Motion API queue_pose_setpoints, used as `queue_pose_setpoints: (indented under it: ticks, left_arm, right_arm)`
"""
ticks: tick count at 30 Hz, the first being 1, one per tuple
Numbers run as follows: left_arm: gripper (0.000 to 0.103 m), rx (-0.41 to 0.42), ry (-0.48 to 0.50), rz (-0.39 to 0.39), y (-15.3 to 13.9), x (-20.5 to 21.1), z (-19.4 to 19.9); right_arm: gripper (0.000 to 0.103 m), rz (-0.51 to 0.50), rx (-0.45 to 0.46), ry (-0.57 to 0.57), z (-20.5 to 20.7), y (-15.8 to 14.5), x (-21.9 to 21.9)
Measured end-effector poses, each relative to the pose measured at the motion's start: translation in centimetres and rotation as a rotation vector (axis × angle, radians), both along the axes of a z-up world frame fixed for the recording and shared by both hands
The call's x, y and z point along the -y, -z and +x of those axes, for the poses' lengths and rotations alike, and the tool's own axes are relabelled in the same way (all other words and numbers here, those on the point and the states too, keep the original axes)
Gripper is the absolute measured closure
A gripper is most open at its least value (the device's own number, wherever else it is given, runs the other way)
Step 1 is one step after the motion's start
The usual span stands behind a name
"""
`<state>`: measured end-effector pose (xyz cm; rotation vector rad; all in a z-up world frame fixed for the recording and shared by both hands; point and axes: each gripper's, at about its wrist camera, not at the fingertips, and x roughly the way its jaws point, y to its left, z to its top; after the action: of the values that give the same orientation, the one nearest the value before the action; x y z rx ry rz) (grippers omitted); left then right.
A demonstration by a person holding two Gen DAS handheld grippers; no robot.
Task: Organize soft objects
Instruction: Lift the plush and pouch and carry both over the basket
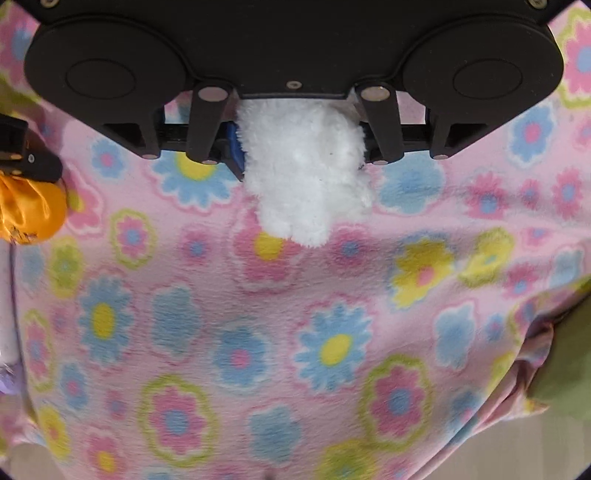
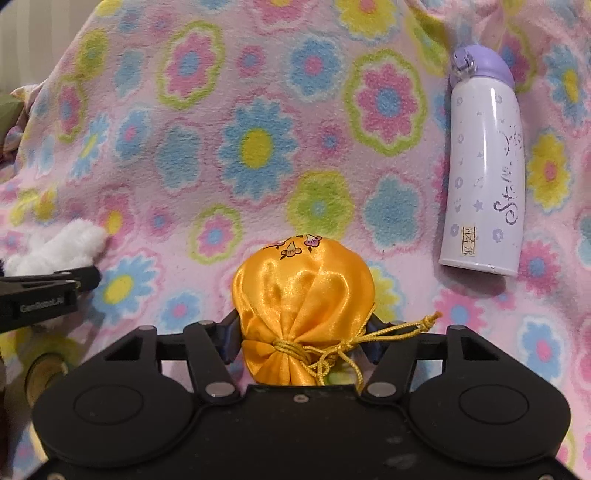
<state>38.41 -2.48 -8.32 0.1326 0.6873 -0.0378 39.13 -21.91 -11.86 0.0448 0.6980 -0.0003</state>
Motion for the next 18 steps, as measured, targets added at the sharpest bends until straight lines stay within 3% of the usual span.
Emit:
queue_pose_setpoints:
  ticks: [7,18]
  left_arm:
    - [0.053,0.034,0.049,0.006,-2.0,0.6,-3.1]
    - [0.052,0.152,0.078,-0.07,-11.8,-0.9,-12.9]
  right_arm:
    - [0.042,0.002,0.038,-0.036,-4.1,-3.1,-0.5]
    - [0.041,0.115,0.128,-0.047,-14.5,-11.1,0.0]
